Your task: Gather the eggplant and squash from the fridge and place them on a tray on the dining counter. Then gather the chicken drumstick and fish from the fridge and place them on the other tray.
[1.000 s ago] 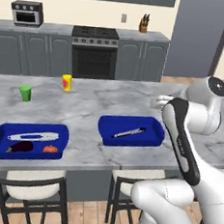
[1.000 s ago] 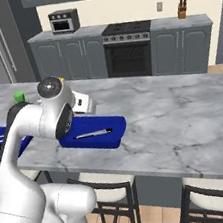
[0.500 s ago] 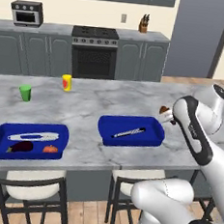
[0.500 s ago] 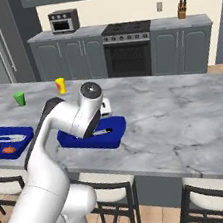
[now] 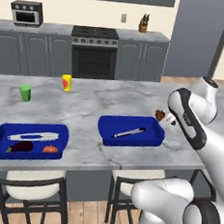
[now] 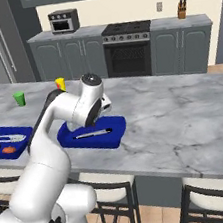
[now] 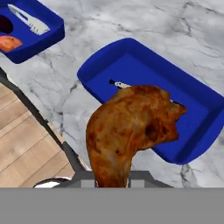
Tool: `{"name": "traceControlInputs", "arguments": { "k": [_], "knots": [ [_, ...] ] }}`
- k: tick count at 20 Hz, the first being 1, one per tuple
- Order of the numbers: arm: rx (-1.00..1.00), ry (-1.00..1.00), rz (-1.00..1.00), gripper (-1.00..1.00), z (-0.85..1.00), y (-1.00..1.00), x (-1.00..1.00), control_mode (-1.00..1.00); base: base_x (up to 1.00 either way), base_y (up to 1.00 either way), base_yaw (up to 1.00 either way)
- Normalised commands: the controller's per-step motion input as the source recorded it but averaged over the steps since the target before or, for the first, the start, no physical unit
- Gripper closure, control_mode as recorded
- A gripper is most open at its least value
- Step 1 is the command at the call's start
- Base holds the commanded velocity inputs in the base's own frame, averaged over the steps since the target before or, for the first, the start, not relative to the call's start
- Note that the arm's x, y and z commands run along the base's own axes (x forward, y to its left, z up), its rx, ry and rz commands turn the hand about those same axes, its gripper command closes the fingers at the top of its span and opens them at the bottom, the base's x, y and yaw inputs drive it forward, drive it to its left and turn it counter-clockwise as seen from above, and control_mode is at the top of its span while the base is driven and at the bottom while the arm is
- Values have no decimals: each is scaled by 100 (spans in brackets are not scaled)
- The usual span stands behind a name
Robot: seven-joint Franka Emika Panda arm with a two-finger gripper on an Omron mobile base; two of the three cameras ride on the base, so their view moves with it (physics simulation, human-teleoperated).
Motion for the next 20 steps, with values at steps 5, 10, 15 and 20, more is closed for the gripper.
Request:
{"name": "traceControlInputs", "arguments": {
  "k": [5,10,15,20],
  "knots": [
    [-13,0,7,100,-14,0,26,-100,0,0,0],
    [-17,0,0,100,-37,6,11,-100,0,0,0],
    [-9,0,0,100,-29,8,23,-100,0,0,0],
    [-4,-1,0,100,-23,0,50,-100,0,0,0]
  ]
}}
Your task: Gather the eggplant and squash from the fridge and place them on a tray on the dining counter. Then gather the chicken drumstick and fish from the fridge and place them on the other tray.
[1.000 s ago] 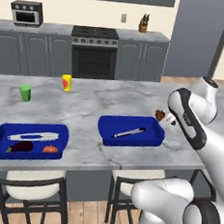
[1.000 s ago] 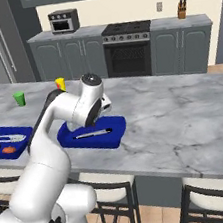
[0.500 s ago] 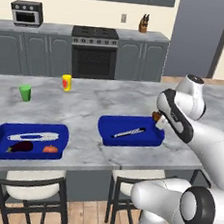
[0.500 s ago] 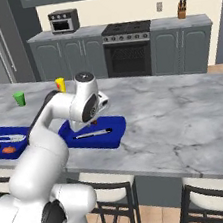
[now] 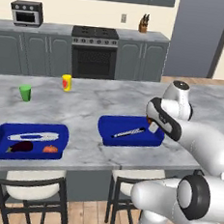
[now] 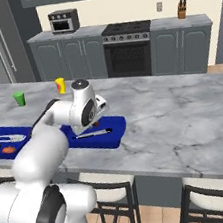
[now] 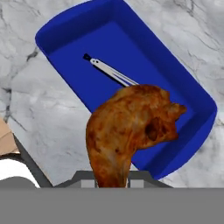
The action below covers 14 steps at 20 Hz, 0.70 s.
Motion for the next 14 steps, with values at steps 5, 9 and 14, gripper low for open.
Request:
{"name": "traceControlInputs", "arguments": {
  "k": [5,9,14],
  "knots": [
    [-6,0,0,100,-30,1,51,-100,0,0,0],
    [-5,-1,0,100,-24,-5,7,-100,0,0,0],
    [-2,0,0,100,-45,-4,6,-100,0,0,0]
  ]
}}
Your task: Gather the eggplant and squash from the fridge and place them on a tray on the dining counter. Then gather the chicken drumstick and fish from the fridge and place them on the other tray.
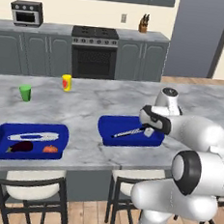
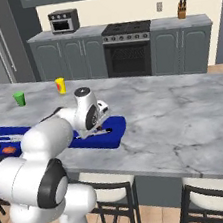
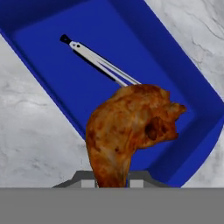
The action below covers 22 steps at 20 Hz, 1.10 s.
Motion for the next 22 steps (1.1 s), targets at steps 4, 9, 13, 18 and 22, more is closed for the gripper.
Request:
{"name": "traceControlInputs", "arguments": {
  "k": [4,9,13,18,22],
  "knots": [
    [0,-1,0,100,-36,0,9,-100,0,0,0],
    [0,0,0,100,-26,0,3,-100,0,0,0],
    [0,0,0,100,-15,0,3,-100,0,0,0],
    [0,0,0,100,-13,0,16,-100,0,0,0],
    [0,0,0,100,-7,-1,14,-100,0,0,0]
  ]
}}
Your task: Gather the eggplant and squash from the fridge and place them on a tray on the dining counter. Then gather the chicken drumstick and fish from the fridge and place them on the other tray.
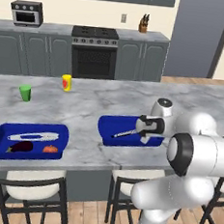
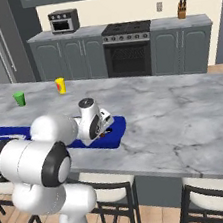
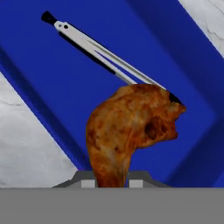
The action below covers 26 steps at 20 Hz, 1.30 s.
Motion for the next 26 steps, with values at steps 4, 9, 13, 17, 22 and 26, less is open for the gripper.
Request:
{"name": "traceControlInputs", "arguments": {
  "k": [4,9,13,17,22,26],
  "knots": [
    [0,1,0,100,-20,0,22,-100,0,0,0],
    [0,0,0,100,-22,0,18,-100,0,0,0],
    [0,0,0,100,-14,0,16,-100,0,0,0],
    [0,1,0,100,-8,0,17,-100,0,0,0],
    [0,3,0,-100,-14,0,6,-100,0,0,0],
    [0,2,0,-100,-4,-11,1,-100,0,0,0]
  ]
}}
